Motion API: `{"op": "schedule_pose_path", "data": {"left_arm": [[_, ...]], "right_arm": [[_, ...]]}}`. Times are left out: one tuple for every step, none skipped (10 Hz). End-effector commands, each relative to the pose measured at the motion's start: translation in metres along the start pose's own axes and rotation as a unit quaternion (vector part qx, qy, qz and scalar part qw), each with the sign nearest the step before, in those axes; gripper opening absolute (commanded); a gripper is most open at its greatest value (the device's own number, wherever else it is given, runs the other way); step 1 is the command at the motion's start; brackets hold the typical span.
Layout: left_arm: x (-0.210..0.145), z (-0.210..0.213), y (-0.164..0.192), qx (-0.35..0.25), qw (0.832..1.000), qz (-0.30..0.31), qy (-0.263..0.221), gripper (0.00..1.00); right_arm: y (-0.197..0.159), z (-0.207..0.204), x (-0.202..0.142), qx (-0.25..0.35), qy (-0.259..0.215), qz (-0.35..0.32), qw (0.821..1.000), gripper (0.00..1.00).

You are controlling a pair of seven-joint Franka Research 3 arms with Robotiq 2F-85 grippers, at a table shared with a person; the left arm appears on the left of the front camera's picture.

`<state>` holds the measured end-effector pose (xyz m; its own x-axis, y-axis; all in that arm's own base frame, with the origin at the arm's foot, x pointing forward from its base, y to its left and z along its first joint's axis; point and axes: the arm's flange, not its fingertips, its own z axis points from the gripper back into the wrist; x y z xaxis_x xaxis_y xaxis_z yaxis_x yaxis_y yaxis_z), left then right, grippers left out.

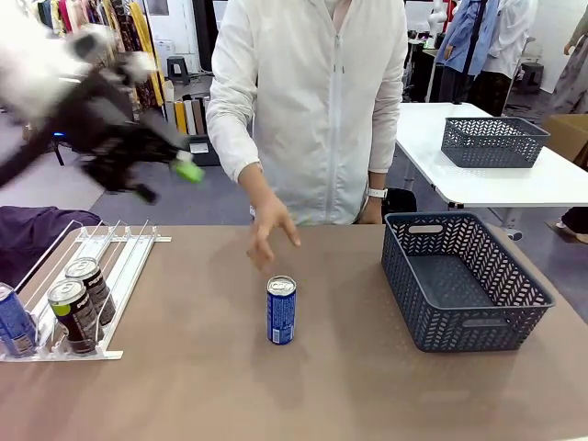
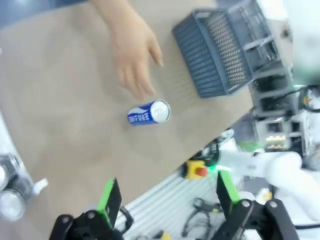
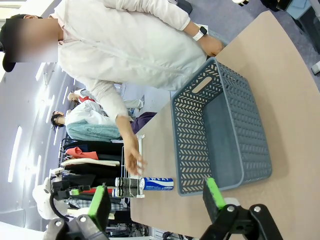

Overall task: Retrieve and store the cans from the dispenser.
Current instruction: Pick up one can from the Automatic Can Dispenser and place it in the middle of the table.

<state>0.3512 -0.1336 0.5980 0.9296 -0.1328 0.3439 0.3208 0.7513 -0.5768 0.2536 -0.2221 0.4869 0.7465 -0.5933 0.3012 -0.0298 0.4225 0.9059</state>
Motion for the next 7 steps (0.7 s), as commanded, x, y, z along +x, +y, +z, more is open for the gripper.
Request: {"op": "schedule_pose_path", "data": {"left_arm": [[-0.027, 0.060, 0.074, -0.043, 0.995, 0.077, -0.044, 1.00], [-0.044, 0.099, 0.112, -0.049, 0.987, 0.128, -0.085, 1.00], [-0.069, 0.138, 0.152, -0.114, 0.972, 0.166, -0.120, 1.00], [-0.098, 0.164, 0.185, -0.153, 0.957, 0.191, -0.154, 1.00], [-0.127, 0.183, 0.220, -0.216, 0.942, 0.200, -0.163, 1.00], [-0.153, 0.191, 0.257, -0.275, 0.920, 0.219, -0.171, 1.00], [-0.171, 0.191, 0.277, -0.296, 0.906, 0.238, -0.189, 1.00]], "right_arm": [[0.001, -0.001, 0.003, 0.013, -0.009, 0.008, 1.000, 1.00], [0.001, -0.001, 0.003, 0.013, -0.009, 0.008, 1.000, 1.00], [0.001, -0.001, 0.003, 0.013, -0.009, 0.008, 1.000, 1.00], [0.001, -0.001, 0.003, 0.013, -0.009, 0.008, 1.000, 1.00], [0.001, -0.001, 0.003, 0.013, -0.009, 0.008, 1.000, 1.00], [0.001, -0.001, 0.003, 0.013, -0.009, 0.008, 1.000, 1.00], [0.001, -0.001, 0.003, 0.013, -0.009, 0.008, 1.000, 1.00]]}}
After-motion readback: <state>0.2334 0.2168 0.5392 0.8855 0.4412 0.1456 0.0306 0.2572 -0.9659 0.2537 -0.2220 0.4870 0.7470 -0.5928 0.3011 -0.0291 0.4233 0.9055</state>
